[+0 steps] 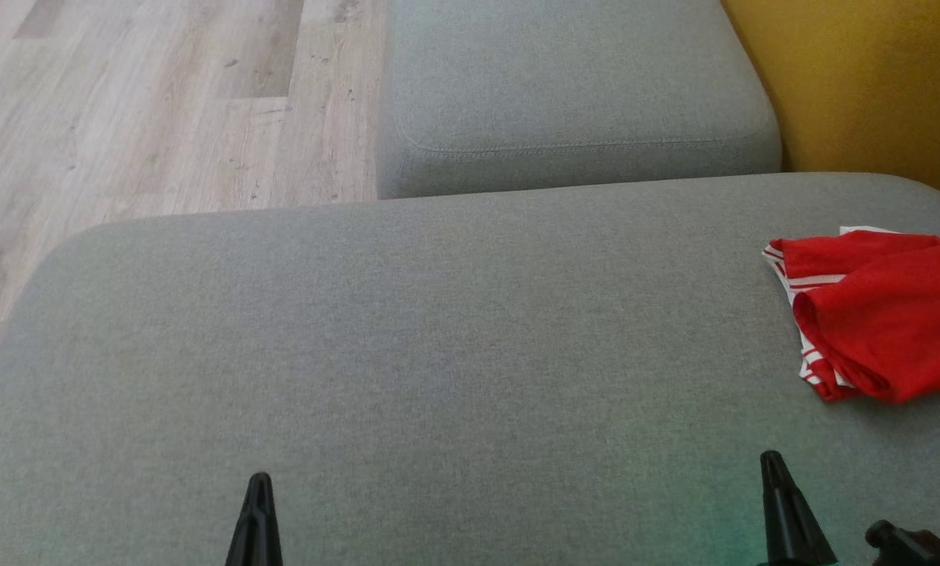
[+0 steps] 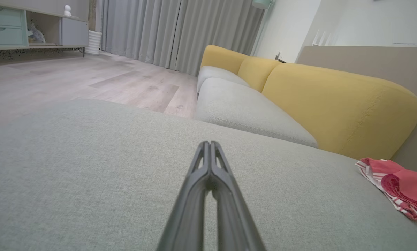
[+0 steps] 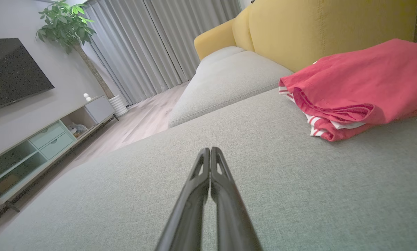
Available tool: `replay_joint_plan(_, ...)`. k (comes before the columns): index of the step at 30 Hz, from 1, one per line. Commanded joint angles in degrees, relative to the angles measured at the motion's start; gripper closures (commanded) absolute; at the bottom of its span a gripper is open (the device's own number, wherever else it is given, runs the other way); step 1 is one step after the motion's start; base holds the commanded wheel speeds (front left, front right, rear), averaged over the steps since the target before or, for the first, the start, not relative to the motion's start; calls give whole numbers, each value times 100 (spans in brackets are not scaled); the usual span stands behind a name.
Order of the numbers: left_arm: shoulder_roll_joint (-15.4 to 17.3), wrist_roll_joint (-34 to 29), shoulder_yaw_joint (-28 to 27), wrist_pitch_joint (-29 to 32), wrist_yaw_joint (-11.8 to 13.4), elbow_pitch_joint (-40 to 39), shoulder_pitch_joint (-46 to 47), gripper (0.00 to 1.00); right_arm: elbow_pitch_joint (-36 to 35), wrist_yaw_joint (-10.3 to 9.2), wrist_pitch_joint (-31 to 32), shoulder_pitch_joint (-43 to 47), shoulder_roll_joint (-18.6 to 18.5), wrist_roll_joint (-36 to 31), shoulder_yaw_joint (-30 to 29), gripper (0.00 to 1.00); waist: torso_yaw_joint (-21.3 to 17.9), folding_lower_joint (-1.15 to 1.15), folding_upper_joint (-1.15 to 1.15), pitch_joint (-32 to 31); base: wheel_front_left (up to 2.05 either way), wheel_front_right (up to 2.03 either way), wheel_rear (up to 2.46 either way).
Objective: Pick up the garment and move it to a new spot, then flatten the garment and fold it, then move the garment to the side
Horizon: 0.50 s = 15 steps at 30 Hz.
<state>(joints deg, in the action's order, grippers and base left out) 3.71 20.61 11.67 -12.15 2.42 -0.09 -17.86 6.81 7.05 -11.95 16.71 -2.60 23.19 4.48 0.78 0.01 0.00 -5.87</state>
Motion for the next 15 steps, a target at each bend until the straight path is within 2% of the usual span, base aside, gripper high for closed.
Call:
replay_joint_plan(1,48,250,-109,34,-48,-117,277,100,-142,9,46,-303,-92,251,-37,100,-2,-1,0,13,0,0,0)
replay_joint_plan(15,82,1190,-257,212,-172,93,555,100,-35,14,224,-553,-130,1153,-109,100,-11,-1,0,89,0,0,0)
